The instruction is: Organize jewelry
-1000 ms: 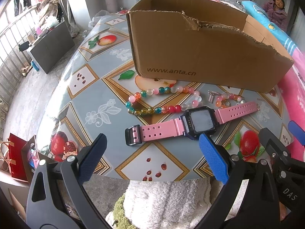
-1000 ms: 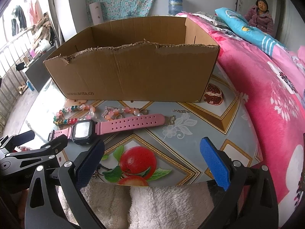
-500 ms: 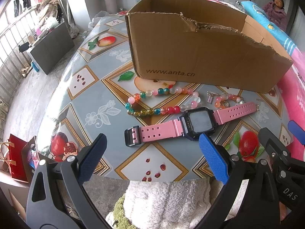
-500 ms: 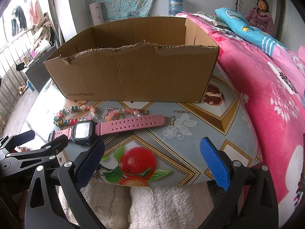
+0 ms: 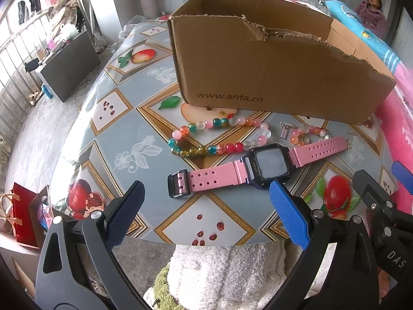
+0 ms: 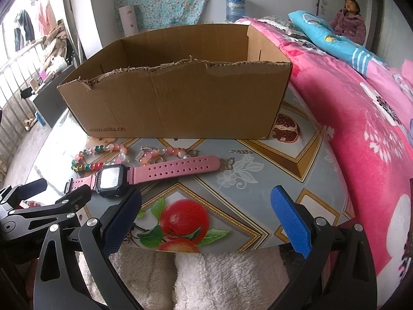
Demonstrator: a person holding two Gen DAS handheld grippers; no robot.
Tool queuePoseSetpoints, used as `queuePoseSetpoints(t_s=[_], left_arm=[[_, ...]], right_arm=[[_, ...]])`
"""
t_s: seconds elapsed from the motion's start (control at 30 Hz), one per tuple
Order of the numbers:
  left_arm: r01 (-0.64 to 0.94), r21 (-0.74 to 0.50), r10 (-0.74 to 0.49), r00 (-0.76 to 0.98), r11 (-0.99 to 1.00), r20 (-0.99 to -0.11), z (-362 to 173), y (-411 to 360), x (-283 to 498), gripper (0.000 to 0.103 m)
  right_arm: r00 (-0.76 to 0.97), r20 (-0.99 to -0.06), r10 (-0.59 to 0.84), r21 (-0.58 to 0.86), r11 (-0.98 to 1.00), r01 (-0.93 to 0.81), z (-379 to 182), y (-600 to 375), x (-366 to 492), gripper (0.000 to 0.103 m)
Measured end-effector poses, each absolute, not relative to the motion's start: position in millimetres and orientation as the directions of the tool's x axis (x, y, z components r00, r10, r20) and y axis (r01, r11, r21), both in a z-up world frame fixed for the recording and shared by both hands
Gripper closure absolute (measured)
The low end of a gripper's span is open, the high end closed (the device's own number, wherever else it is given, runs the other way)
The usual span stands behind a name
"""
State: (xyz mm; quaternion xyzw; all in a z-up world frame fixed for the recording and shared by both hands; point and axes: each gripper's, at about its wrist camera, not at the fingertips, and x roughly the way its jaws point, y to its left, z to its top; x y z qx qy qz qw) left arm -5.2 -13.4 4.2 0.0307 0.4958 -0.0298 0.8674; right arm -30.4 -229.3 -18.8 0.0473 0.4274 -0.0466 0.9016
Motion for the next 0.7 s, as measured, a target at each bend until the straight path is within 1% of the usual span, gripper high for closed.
queuePoseSetpoints(t_s=[0.23,0.33,0.4,0.47,0.5,0.57,0.6,0.7], left_arm=[[0.103,0.032,-0.027,0.528,0.994,-0.849,6,-15,-3,0.010],[0.111,0.043,-0.025,0.548,0.993,-0.836,8,-11,-1,0.010],[0.129,0.032,-0.046,0.559,0.991,-0.828,9,-5,1,0.010],[0.141,0.022,-0.064,0.574,0.990,-0.817,10,5,2,0.010],[0.154,0.008,-0.084,0.583,0.988,-0.808,10,13,3,0.010],[0.164,-0.014,-0.111,0.600,0.986,-0.792,10,25,2,0.010],[0.162,-0.021,-0.116,0.608,0.987,-0.786,10,29,1,0.010],[0.220,-0.109,-0.226,0.630,0.969,-0.743,10,47,-4,0.009]], right_arm=[[0.663,-0.747,-0.042,0.044,0.993,0.112,-14,-234,-34,0.005],[0.704,-0.709,-0.026,0.024,0.998,0.062,-8,-232,-38,0.005],[0.735,-0.678,-0.006,0.002,1.000,0.011,-2,-228,-40,0.005],[0.757,-0.653,0.032,-0.021,0.998,-0.060,1,-221,-41,0.005],[0.760,-0.645,0.073,-0.029,0.992,-0.121,2,-216,-40,0.005],[0.749,-0.647,0.143,-0.033,0.976,-0.216,2,-206,-37,0.005],[0.726,-0.657,0.203,-0.030,0.955,-0.294,0,-198,-33,0.007],[0.675,-0.674,0.301,-0.024,0.904,-0.427,-6,-178,-25,0.011]])
